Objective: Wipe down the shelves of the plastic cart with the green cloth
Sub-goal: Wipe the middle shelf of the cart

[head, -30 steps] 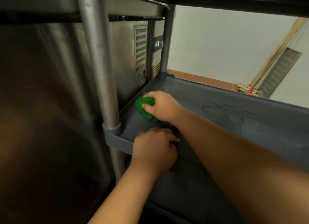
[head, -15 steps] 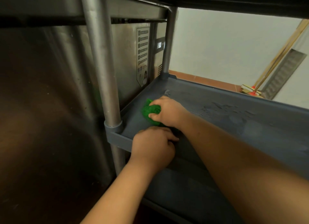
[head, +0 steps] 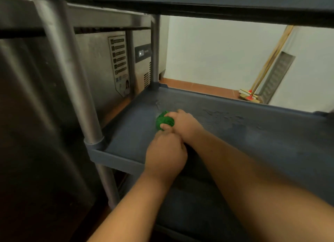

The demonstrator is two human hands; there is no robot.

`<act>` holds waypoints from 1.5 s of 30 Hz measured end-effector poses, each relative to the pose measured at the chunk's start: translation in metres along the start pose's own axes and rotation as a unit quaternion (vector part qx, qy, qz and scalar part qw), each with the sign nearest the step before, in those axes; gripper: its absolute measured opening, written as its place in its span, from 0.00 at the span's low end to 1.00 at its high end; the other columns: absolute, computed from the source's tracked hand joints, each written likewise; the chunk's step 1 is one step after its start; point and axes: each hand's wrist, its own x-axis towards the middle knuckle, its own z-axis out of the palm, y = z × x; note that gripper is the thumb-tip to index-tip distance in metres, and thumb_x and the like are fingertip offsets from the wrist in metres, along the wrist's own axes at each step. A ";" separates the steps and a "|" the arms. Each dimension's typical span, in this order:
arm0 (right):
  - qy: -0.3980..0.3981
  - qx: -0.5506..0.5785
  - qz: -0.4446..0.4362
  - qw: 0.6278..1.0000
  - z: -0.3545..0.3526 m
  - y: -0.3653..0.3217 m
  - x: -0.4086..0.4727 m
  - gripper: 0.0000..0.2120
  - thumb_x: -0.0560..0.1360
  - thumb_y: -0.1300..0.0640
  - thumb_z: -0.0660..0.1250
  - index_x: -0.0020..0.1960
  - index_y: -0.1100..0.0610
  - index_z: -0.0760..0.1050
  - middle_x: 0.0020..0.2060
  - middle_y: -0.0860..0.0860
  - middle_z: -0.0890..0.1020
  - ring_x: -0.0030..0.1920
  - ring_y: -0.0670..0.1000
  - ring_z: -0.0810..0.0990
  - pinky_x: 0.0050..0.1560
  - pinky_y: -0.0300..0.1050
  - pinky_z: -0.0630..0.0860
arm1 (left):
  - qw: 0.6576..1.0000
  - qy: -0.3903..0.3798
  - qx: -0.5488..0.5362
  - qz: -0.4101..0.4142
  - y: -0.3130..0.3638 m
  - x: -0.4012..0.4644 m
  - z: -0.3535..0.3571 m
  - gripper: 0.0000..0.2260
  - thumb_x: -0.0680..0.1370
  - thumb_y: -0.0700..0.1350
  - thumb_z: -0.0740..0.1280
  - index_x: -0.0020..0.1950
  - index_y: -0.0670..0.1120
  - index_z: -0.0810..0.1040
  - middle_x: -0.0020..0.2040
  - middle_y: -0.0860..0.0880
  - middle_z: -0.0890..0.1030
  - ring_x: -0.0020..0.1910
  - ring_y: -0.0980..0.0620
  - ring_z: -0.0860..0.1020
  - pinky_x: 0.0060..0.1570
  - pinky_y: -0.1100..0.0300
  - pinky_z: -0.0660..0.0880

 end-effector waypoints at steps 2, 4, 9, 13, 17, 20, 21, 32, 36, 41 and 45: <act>0.000 0.001 -0.009 1.000 -0.003 0.007 -0.003 0.25 0.77 0.38 0.64 0.71 0.46 0.70 0.62 0.57 0.72 0.61 0.65 0.73 0.62 0.56 0.72 | 0.999 -0.036 -0.032 -0.016 -0.002 0.001 0.009 0.09 0.75 0.44 0.59 0.38 0.48 0.76 0.41 0.47 0.80 0.43 0.45 0.77 0.38 0.56 0.66; 0.009 -0.006 -0.009 1.000 -0.004 0.011 -0.004 0.25 0.77 0.38 0.64 0.71 0.45 0.70 0.63 0.57 0.72 0.62 0.64 0.74 0.63 0.56 0.71 | 0.997 -0.047 -0.055 -0.018 -0.007 0.003 0.012 0.09 0.74 0.42 0.60 0.34 0.53 0.72 0.38 0.49 0.79 0.42 0.45 0.77 0.38 0.57 0.65; 0.047 -0.023 0.043 0.998 -0.004 0.028 -0.011 0.26 0.78 0.37 0.62 0.73 0.43 0.67 0.67 0.56 0.71 0.64 0.64 0.72 0.63 0.58 0.72 | 0.997 -0.042 -0.061 -0.018 -0.009 0.002 0.010 0.09 0.72 0.40 0.61 0.38 0.50 0.79 0.44 0.49 0.79 0.46 0.47 0.76 0.46 0.53 0.75; 0.045 -0.028 0.069 0.996 -0.011 0.043 -0.018 0.26 0.78 0.37 0.60 0.74 0.44 0.66 0.68 0.57 0.70 0.66 0.65 0.70 0.64 0.59 0.72 | 0.997 -0.041 -0.058 -0.015 -0.009 0.001 0.008 0.09 0.72 0.40 0.61 0.36 0.51 0.77 0.42 0.49 0.78 0.46 0.47 0.76 0.45 0.53 0.75; 0.042 -0.036 0.100 0.993 -0.020 0.057 -0.026 0.26 0.79 0.37 0.59 0.74 0.45 0.65 0.69 0.57 0.69 0.68 0.66 0.68 0.64 0.60 0.72 | 0.997 -0.044 -0.056 -0.020 -0.010 0.001 0.009 0.09 0.71 0.39 0.61 0.35 0.51 0.77 0.41 0.50 0.77 0.46 0.48 0.75 0.45 0.53 0.75; 0.043 -0.048 0.113 0.992 -0.025 0.073 -0.034 0.27 0.79 0.37 0.59 0.74 0.46 0.65 0.70 0.58 0.68 0.67 0.66 0.68 0.62 0.59 0.72 | 0.997 -0.043 -0.055 -0.021 -0.010 0.001 0.008 0.09 0.70 0.40 0.62 0.33 0.52 0.75 0.40 0.51 0.77 0.45 0.48 0.76 0.44 0.53 0.76; 0.042 -0.048 0.117 0.991 -0.027 0.078 -0.037 0.27 0.79 0.37 0.58 0.74 0.46 0.65 0.70 0.58 0.68 0.67 0.66 0.68 0.63 0.60 0.72 | 0.997 -0.044 -0.052 -0.020 -0.009 0.001 0.008 0.09 0.70 0.39 0.62 0.33 0.51 0.76 0.40 0.50 0.78 0.45 0.47 0.76 0.44 0.53 0.76; 0.058 -0.026 0.115 0.991 -0.026 0.098 -0.045 0.25 0.77 0.37 0.60 0.70 0.48 0.69 0.64 0.58 0.72 0.61 0.65 0.72 0.61 0.62 0.72 | 0.993 -0.033 -0.074 0.089 0.075 -0.021 0.024 0.06 0.73 0.47 0.61 0.46 0.50 0.77 0.46 0.50 0.78 0.48 0.46 0.76 0.47 0.50 0.76; 0.053 -0.024 0.132 0.990 -0.036 0.113 -0.055 0.25 0.78 0.38 0.61 0.71 0.47 0.68 0.66 0.57 0.71 0.63 0.66 0.72 0.62 0.61 0.73 | 0.994 -0.068 -0.033 0.077 0.069 -0.021 0.040 0.12 0.73 0.46 0.62 0.52 0.52 0.80 0.51 0.50 0.78 0.54 0.47 0.73 0.54 0.50 0.73; 0.075 -0.034 0.164 0.983 -0.046 0.139 -0.074 0.26 0.78 0.38 0.61 0.72 0.48 0.68 0.68 0.58 0.71 0.65 0.66 0.71 0.61 0.59 0.74 | 0.996 -0.074 -0.020 0.053 0.069 -0.015 0.038 0.10 0.74 0.45 0.62 0.51 0.51 0.81 0.52 0.50 0.78 0.56 0.46 0.73 0.56 0.50 0.73; 0.084 -0.031 0.157 0.983 -0.044 0.138 -0.078 0.24 0.78 0.38 0.61 0.70 0.48 0.70 0.65 0.58 0.72 0.64 0.65 0.70 0.60 0.59 0.74 | 0.996 -0.043 -0.018 0.082 0.109 -0.019 0.048 0.10 0.73 0.45 0.61 0.52 0.49 0.78 0.52 0.48 0.77 0.54 0.45 0.73 0.52 0.50 0.73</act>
